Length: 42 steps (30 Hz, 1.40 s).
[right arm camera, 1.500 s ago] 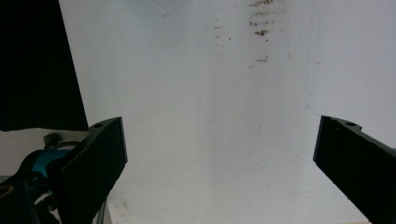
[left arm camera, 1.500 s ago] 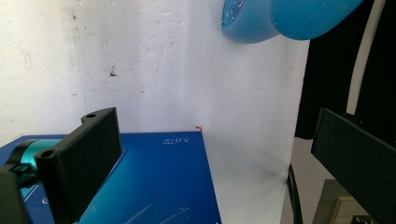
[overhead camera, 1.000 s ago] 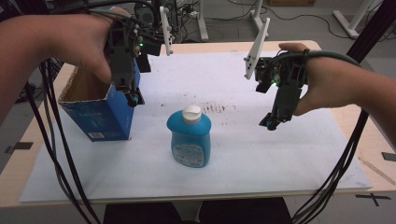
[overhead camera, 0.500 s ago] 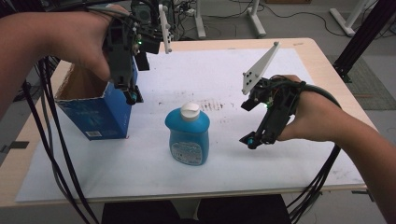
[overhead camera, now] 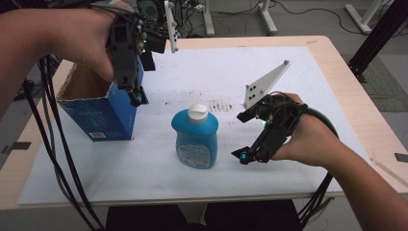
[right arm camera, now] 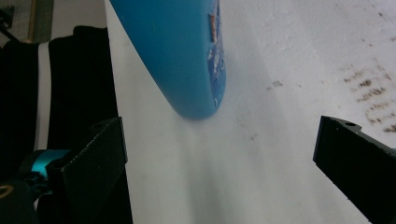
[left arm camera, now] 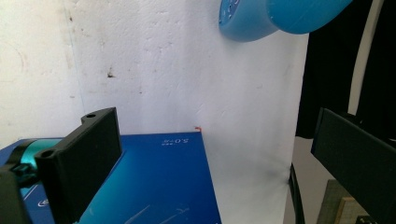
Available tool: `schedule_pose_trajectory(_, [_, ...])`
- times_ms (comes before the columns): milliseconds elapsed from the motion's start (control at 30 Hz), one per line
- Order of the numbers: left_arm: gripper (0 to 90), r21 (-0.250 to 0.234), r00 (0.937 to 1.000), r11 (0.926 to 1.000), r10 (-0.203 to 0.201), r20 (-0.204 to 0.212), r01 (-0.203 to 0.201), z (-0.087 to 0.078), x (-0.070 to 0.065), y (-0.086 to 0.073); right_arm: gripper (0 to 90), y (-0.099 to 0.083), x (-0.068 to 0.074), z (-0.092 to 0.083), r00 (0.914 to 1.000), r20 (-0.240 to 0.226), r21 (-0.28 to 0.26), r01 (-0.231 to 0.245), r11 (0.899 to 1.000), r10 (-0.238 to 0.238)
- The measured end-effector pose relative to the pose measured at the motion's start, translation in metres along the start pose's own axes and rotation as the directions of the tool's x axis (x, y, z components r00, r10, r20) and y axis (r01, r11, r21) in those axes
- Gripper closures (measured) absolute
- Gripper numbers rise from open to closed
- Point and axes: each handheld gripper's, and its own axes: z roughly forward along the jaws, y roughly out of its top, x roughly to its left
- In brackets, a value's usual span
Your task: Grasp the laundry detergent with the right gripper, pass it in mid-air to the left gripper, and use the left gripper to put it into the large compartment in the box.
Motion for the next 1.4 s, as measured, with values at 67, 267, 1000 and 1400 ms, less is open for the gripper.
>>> schedule_pose_trajectory(67, [1.7, 0.001, 1.0000, 1.0000, 0.002, 0.001, -0.002, 0.000, 0.000, 0.001, 1.8, -0.001, 0.002, 0.006, 1.0000, -0.006, -0.022, -0.002, 1.000, 0.002])
schedule_pose_trajectory(267, [1.7, -0.003, 0.9999, 0.9999, 0.013, 0.000, -0.013, 0.000, -0.002, 0.003, 1.8, -0.005, 0.006, 0.022, 0.9994, -0.022, -0.102, -0.028, 0.994, 0.026])
schedule_pose_trajectory(1000, [1.7, -0.011, 0.9999, 0.9999, 0.012, 0.004, -0.012, 0.003, -0.003, -0.002, 2.5, 0.003, 0.016, 0.063, 0.9978, -0.039, -0.287, -0.063, 0.956, 0.054])
schedule_pose_trajectory(1400, [1.7, -0.011, 0.9999, 0.9998, 0.015, 0.004, -0.015, 0.006, -0.003, -0.002, 11.5, 0.001, 0.019, 0.073, 0.9990, -0.014, -0.362, -0.045, 0.931, 0.043])
